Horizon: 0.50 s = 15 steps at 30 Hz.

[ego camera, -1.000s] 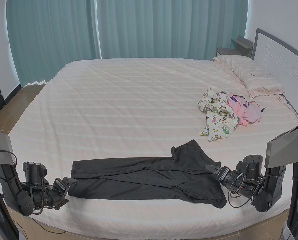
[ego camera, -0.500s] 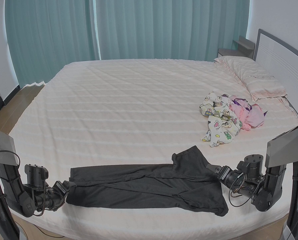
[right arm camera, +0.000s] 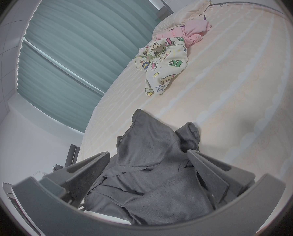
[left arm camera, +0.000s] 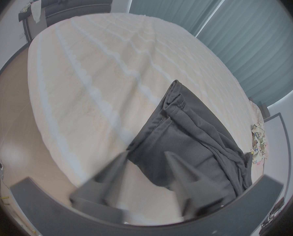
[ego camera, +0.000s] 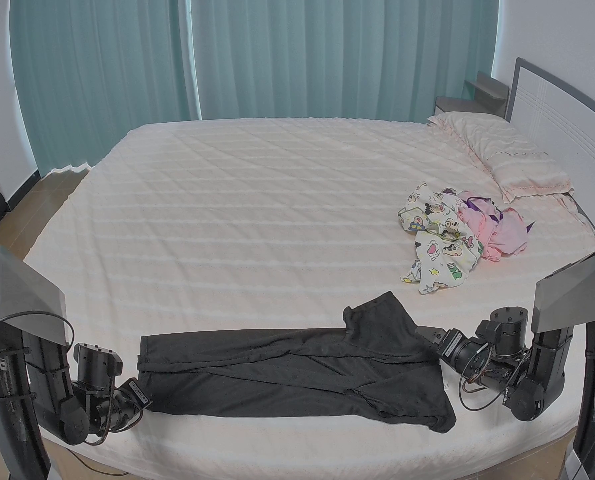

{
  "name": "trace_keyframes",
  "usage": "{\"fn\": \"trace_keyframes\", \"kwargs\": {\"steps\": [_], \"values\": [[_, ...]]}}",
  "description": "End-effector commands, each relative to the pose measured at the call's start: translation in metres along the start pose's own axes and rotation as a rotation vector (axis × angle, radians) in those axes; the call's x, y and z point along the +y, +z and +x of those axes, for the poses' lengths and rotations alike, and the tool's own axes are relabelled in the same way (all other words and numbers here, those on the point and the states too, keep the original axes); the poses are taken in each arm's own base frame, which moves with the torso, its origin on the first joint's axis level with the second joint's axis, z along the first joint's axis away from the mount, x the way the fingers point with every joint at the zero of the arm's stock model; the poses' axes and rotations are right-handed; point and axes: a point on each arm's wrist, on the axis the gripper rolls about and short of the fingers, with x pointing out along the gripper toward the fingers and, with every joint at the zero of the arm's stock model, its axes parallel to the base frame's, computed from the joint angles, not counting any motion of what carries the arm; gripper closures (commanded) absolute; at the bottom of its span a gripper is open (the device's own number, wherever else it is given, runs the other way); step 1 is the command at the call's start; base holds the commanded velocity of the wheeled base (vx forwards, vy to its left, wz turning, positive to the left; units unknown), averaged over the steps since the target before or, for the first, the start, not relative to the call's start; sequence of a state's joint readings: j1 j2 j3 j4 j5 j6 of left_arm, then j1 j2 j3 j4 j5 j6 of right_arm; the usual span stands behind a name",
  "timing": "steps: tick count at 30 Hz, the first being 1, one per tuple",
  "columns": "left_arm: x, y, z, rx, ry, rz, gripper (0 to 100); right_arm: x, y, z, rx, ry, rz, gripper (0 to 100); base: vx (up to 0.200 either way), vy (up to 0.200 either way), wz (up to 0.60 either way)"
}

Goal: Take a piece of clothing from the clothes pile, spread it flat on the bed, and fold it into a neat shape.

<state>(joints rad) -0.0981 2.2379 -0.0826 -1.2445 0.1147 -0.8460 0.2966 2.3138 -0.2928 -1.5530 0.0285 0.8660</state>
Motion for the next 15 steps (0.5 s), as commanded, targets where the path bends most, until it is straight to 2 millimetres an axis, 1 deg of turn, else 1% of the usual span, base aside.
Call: {"fn": "trace_keyframes", "kwargs": {"steps": [1, 9, 15], "values": [[0.005, -0.012, 0.006, 0.034, 0.048, 0.029, 100, -0.001, 0.004, 0.000, -0.021, 0.005, 0.004, 0, 0.000, 0.000, 0.00], [0.015, -0.018, -0.005, 0.059, 0.089, 0.040, 100, -0.002, 0.005, 0.000, -0.023, 0.001, 0.005, 0, 0.000, 0.000, 0.00], [0.015, -0.018, -0.006, 0.062, 0.090, 0.046, 100, -0.002, 0.005, 0.000, -0.024, 0.000, 0.006, 0, 0.000, 0.000, 0.00]]}}
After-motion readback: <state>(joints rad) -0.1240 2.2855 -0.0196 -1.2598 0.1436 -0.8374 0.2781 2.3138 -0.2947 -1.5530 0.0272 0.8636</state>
